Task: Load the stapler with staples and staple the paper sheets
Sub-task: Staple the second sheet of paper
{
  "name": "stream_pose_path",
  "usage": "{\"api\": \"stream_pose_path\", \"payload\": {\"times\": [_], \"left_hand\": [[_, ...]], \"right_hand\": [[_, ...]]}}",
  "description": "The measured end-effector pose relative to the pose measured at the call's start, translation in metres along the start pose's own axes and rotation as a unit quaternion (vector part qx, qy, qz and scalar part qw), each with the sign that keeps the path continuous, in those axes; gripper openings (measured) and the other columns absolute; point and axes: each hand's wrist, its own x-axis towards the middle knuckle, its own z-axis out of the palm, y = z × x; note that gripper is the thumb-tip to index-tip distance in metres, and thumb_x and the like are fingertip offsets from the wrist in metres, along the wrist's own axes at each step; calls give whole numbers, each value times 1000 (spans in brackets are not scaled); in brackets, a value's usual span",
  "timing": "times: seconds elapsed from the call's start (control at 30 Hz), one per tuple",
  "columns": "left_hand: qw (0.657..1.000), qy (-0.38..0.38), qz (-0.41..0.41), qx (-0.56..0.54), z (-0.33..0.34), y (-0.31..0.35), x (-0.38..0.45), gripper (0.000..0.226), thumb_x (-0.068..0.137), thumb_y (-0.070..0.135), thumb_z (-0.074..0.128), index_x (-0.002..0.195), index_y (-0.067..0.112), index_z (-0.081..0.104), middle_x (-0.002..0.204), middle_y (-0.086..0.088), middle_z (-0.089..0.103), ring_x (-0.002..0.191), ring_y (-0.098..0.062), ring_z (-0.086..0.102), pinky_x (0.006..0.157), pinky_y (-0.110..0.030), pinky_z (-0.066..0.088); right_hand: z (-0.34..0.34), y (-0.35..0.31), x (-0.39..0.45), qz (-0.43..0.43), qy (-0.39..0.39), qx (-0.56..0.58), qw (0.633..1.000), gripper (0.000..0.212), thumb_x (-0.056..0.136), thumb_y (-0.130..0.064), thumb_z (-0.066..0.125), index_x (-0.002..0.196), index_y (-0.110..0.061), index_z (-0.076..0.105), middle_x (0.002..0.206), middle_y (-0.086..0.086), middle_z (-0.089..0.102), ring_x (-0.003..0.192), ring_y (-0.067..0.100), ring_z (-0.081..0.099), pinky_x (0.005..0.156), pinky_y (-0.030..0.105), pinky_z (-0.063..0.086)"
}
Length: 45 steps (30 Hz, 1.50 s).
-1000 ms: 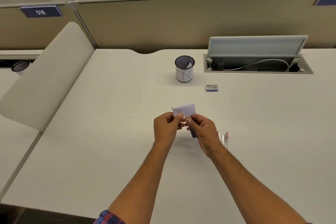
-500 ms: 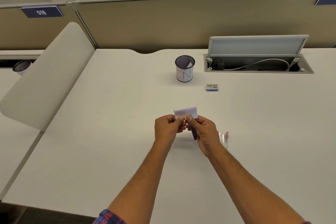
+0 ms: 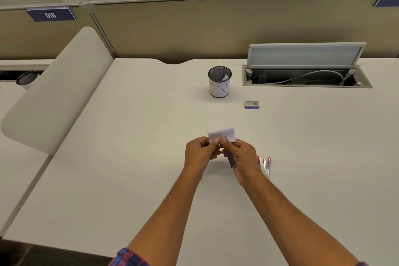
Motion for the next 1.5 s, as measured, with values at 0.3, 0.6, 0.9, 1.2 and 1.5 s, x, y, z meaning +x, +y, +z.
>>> {"api": "stream_pose_path", "payload": {"times": [0.3, 0.6, 0.9, 1.2, 1.5], "left_hand": [[989, -46, -32, -140, 20, -3, -10, 41, 87, 29, 78, 116, 2, 71, 110, -20, 75, 100, -29, 73, 96, -41, 58], [996, 11, 15, -90, 32, -4, -14, 23, 82, 40, 81, 87, 18, 78, 90, -14, 78, 83, -26, 73, 78, -33, 63], [991, -5, -13, -134, 7, 2, -3, 38, 104, 36, 54, 116, 4, 71, 111, -18, 76, 101, -29, 76, 90, -36, 61], [970, -44, -123, -204, 7, 8, -12, 36, 106, 36, 50, 91, 7, 65, 68, -8, 68, 58, -20, 65, 61, -30, 57], [898, -208, -227, -313, 17, 10, -22, 29, 80, 9, 34, 56, 18, 49, 48, 0, 43, 41, -16, 44, 47, -22, 34]], "right_hand": [[3, 6, 0, 9, 15, 43, 999, 13, 90, -23, 75, 97, -13, 79, 100, 18, 77, 93, 32, 69, 90, 38, 58], [-1, 2, 1, 0, 33, 11, 999, 16, 93, -18, 75, 88, -2, 77, 70, 7, 70, 70, 25, 62, 63, 27, 54], [-12, -16, 8, 18, -46, 70, 996, 36, 96, -45, 66, 103, -10, 71, 77, 1, 67, 63, 18, 55, 54, 28, 40], [-22, -13, 8, 80, -47, 104, 990, 28, 96, -39, 68, 106, -13, 66, 63, -2, 37, 45, 11, 27, 43, 24, 26], [-19, -17, 4, 59, -124, 9, 991, 34, 80, -46, 84, 68, -20, 66, 51, -2, 43, 41, 10, 28, 41, 22, 26]]}}
